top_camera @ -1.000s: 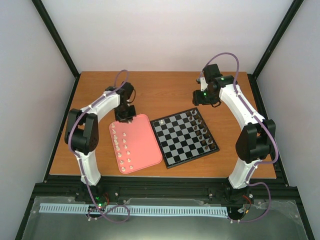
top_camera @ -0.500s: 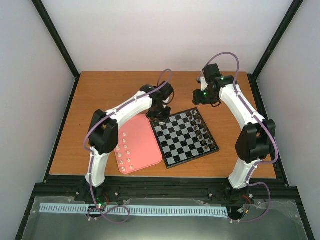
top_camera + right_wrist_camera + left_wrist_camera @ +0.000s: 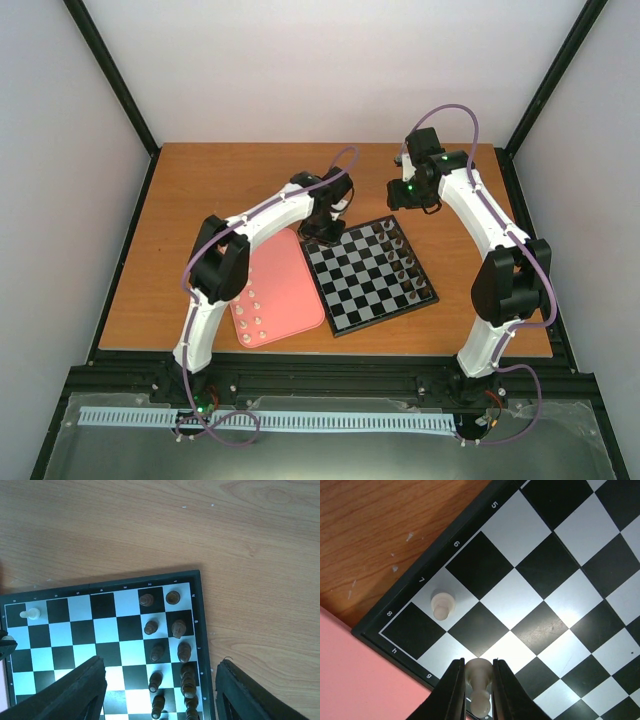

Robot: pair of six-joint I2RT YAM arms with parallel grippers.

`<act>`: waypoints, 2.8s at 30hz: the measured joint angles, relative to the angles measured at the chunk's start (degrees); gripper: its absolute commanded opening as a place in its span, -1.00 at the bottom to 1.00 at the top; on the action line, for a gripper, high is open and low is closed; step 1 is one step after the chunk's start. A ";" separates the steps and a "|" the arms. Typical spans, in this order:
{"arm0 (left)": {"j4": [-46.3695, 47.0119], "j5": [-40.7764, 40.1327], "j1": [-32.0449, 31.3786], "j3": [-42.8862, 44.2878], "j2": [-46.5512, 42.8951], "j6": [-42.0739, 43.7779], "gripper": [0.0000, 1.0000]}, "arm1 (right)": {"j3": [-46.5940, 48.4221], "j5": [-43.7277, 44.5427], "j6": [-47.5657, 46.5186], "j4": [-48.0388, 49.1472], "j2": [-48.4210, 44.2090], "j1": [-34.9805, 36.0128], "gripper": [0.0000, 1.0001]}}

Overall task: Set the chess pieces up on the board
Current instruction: Place the chess piece on the chessboard.

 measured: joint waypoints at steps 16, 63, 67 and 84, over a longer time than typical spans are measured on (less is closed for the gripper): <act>0.59 1.75 -0.79 -1.90 0.09 5.27 -0.98 | 0.09 0.22 -0.02 0.15 0.46 -0.22 0.21; 4.83 -1.53 -0.81 -2.71 4.11 2.56 -0.93 | 0.28 0.13 -0.48 0.35 0.92 -0.61 0.21; 4.81 -1.53 -0.81 -2.47 4.26 2.58 -0.92 | 0.31 0.13 -0.55 0.37 0.92 -0.61 0.21; 6.27 -1.53 -0.81 -3.82 3.69 2.64 -0.56 | 0.31 -0.90 -0.63 0.35 0.92 -0.63 0.21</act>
